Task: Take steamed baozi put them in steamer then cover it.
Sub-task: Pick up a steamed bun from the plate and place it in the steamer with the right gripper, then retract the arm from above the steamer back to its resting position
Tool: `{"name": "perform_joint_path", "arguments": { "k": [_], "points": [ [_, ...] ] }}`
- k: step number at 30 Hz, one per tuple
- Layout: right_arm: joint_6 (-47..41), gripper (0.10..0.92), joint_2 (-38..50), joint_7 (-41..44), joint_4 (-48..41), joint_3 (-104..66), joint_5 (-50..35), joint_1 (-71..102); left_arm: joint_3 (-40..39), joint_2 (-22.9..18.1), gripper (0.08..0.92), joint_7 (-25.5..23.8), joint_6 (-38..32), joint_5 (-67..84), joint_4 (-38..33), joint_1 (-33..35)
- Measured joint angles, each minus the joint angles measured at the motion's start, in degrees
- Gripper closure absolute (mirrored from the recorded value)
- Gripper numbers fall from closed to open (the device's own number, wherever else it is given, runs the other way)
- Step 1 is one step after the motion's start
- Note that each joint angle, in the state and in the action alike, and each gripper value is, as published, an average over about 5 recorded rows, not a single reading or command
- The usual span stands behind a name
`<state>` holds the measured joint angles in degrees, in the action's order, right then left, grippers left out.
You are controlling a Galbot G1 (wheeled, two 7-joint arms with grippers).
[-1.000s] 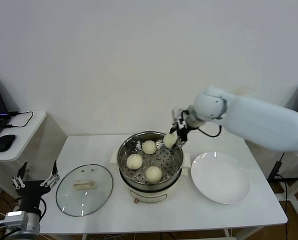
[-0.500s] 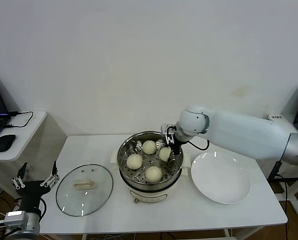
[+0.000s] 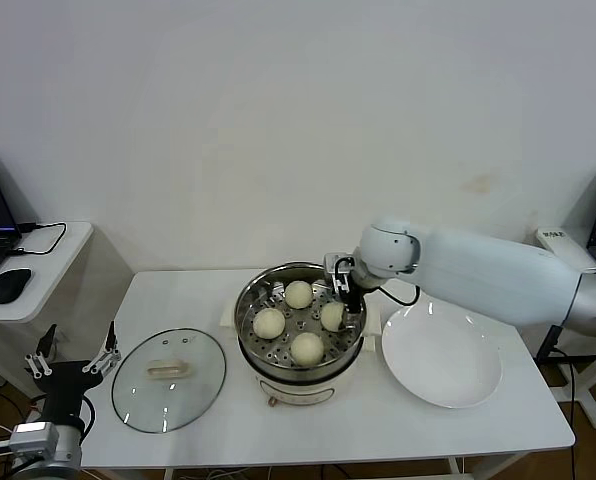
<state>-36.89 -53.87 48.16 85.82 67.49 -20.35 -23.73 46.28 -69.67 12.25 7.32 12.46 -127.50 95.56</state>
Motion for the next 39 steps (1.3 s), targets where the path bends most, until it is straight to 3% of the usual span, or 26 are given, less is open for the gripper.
{"name": "perform_joint_path", "arguments": {
  "k": [13,22,29,39],
  "points": [
    [1.74,0.203,9.23,-13.34,8.45,-11.39,-5.86,8.95,-0.11,0.03,0.177,-0.1,-0.1,0.04,0.25,-0.23],
    [12.56,0.203,14.85,-28.23,15.41,-33.99,-7.21,32.89,-0.75,-0.29,0.177,-0.3,-1.11,-0.45,1.06,-0.5],
    [24.76,0.203,10.52,-34.04,18.87,-58.64,-2.14,58.66,-1.78,-0.42,0.177,-0.29,-2.68,-2.18,2.45,-1.13],
    [40.11,0.203,-5.03,-34.98,20.89,-88.27,5.1,89.11,-3.76,-0.42,0.177,0.01,-6.61,-14.97,7.22,-2.67]
  ]
}}
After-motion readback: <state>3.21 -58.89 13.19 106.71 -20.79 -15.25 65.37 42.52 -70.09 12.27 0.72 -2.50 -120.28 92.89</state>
